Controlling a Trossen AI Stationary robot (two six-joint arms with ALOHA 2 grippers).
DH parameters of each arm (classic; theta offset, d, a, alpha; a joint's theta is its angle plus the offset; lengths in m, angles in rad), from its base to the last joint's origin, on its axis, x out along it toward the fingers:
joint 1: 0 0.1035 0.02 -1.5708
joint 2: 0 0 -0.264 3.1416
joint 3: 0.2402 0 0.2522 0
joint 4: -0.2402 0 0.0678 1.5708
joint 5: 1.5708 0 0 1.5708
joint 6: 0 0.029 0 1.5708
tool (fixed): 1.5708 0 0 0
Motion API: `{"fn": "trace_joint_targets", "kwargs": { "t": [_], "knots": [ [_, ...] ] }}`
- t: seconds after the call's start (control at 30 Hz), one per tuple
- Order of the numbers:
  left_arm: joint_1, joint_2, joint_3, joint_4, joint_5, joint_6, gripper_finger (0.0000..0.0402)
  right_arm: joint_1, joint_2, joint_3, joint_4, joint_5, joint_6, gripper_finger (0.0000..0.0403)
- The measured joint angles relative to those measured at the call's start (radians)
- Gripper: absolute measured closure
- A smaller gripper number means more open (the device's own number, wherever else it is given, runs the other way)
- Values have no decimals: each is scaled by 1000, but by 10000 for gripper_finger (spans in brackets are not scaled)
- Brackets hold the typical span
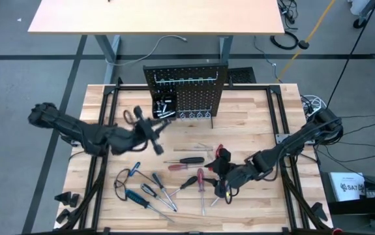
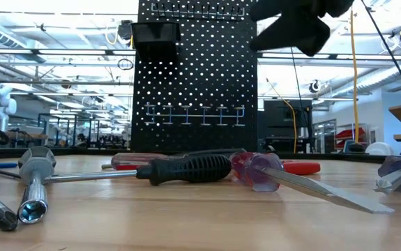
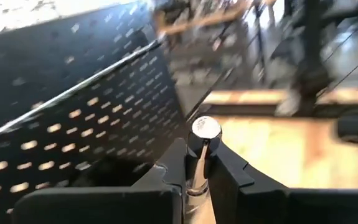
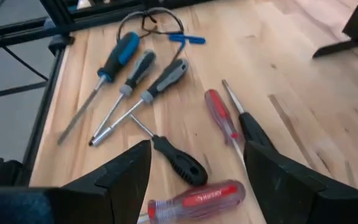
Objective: Hang tools onto peg board
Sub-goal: Put the extension bar into the black bin on the pegboard
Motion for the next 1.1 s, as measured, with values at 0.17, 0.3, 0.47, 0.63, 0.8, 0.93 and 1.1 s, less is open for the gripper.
{"fn": "trace_joint_targets", "kwargs": {
  "t": [0.17,0.3,0.47,0.63,0.8,0.93,1.1],
  "knots": [
    [90,0,36,-83,35,8,364,4,0,0,-25,0,5,156],
    [144,0,38,-91,82,87,364,4,0,0,-25,-1,5,156],
    [189,0,38,-155,83,105,364,4,0,0,-25,-2,5,156],
    [193,0,38,-191,85,129,364,4,0,0,-24,-3,5,156],
    [193,0,38,-189,85,129,364,4,0,0,-24,-2,5,156],
    [193,0,38,-183,84,124,352,4,0,0,-24,0,5,156],
    [193,0,38,-185,84,122,267,4,0,0,-24,1,3,156]
  ]
}}
